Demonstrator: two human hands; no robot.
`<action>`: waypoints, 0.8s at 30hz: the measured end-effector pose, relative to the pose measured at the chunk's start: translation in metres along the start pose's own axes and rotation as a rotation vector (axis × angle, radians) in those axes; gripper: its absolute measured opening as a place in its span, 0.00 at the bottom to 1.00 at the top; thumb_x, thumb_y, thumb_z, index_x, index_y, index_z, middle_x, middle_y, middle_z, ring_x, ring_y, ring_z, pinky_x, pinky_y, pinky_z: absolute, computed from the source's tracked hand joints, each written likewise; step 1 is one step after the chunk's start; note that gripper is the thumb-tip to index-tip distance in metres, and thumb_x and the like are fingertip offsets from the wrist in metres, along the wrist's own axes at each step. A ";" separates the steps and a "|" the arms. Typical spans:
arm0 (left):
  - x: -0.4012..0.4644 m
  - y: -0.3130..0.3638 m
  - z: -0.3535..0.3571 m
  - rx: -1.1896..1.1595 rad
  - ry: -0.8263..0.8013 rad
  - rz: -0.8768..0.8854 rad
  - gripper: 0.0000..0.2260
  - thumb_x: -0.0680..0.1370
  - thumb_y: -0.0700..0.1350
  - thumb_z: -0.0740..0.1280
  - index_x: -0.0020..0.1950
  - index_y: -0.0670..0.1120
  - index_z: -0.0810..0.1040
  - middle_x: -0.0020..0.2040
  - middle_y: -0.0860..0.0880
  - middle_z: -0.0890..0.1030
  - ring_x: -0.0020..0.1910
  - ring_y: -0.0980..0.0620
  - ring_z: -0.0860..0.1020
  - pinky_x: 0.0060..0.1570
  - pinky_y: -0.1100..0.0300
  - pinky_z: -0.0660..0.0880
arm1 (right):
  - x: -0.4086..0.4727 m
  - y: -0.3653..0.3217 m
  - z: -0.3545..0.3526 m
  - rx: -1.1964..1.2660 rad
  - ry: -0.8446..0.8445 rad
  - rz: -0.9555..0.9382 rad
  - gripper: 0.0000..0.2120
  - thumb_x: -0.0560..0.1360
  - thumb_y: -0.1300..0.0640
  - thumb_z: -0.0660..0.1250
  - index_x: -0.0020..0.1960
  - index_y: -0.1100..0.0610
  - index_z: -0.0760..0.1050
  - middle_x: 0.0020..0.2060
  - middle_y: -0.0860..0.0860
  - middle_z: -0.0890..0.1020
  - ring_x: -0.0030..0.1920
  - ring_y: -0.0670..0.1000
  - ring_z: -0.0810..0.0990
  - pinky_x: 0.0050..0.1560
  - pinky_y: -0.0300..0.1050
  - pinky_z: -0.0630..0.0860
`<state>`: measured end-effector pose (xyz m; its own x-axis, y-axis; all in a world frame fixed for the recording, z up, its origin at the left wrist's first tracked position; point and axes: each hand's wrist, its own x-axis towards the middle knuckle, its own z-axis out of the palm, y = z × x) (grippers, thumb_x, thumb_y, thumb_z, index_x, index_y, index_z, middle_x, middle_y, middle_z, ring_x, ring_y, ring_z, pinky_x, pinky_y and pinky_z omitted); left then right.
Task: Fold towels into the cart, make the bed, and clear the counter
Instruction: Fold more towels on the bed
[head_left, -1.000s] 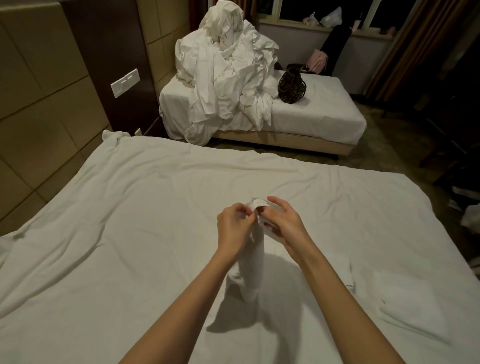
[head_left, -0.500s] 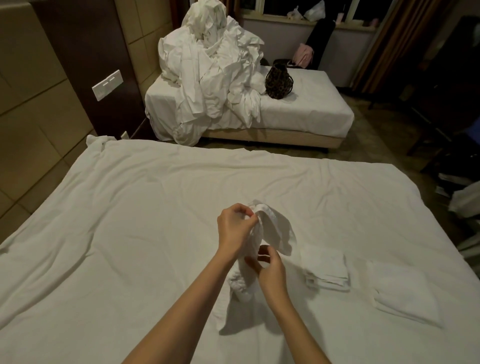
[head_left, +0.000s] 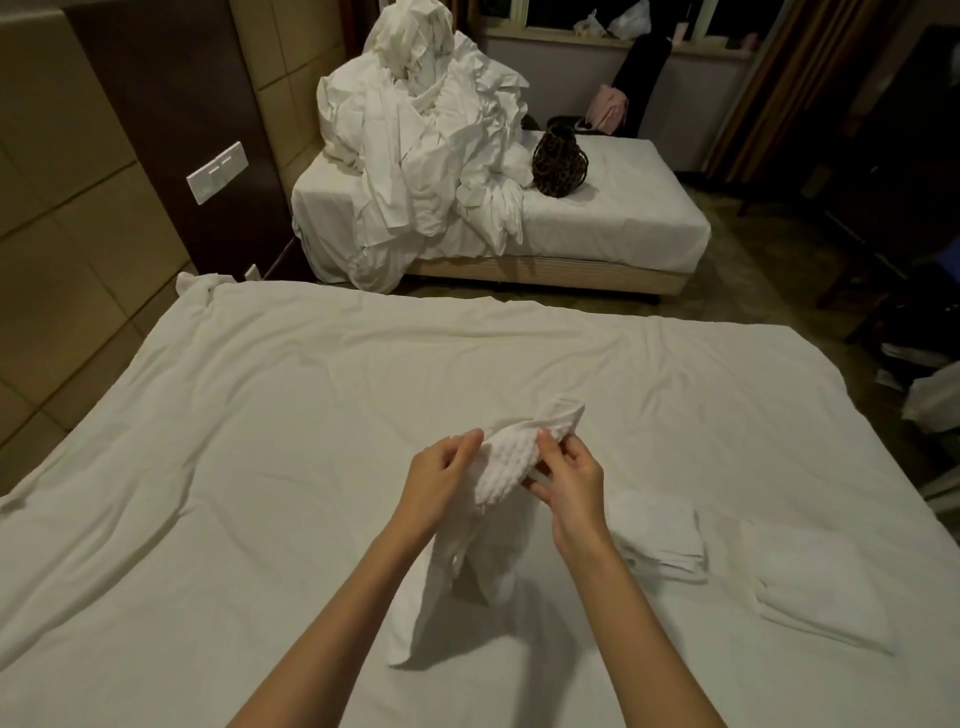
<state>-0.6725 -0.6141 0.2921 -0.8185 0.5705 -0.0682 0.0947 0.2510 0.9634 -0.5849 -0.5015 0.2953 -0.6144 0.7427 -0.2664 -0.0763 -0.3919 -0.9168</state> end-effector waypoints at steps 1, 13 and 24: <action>-0.002 -0.005 -0.002 -0.018 -0.006 -0.002 0.17 0.78 0.57 0.63 0.39 0.45 0.78 0.32 0.55 0.75 0.31 0.61 0.71 0.35 0.69 0.66 | 0.001 0.000 0.000 0.012 0.010 0.008 0.07 0.79 0.58 0.64 0.53 0.60 0.77 0.48 0.55 0.83 0.48 0.53 0.84 0.42 0.45 0.80; 0.007 0.002 -0.019 -0.130 0.273 0.134 0.15 0.78 0.37 0.64 0.33 0.46 0.66 0.27 0.55 0.67 0.28 0.61 0.64 0.30 0.66 0.63 | -0.014 0.030 0.008 -0.247 -0.061 -0.047 0.04 0.75 0.60 0.68 0.46 0.57 0.74 0.43 0.55 0.80 0.42 0.51 0.81 0.36 0.42 0.80; 0.029 0.041 -0.062 0.037 0.264 0.365 0.06 0.79 0.36 0.61 0.45 0.43 0.73 0.39 0.54 0.75 0.37 0.64 0.72 0.40 0.69 0.68 | -0.001 0.059 -0.047 -0.687 -0.084 -0.230 0.20 0.70 0.62 0.74 0.49 0.41 0.70 0.52 0.44 0.72 0.51 0.45 0.74 0.46 0.31 0.70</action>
<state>-0.7279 -0.6356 0.3458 -0.8438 0.4088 0.3478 0.4204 0.1005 0.9018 -0.5522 -0.4995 0.2277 -0.7024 0.7103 -0.0460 0.2826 0.2190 -0.9339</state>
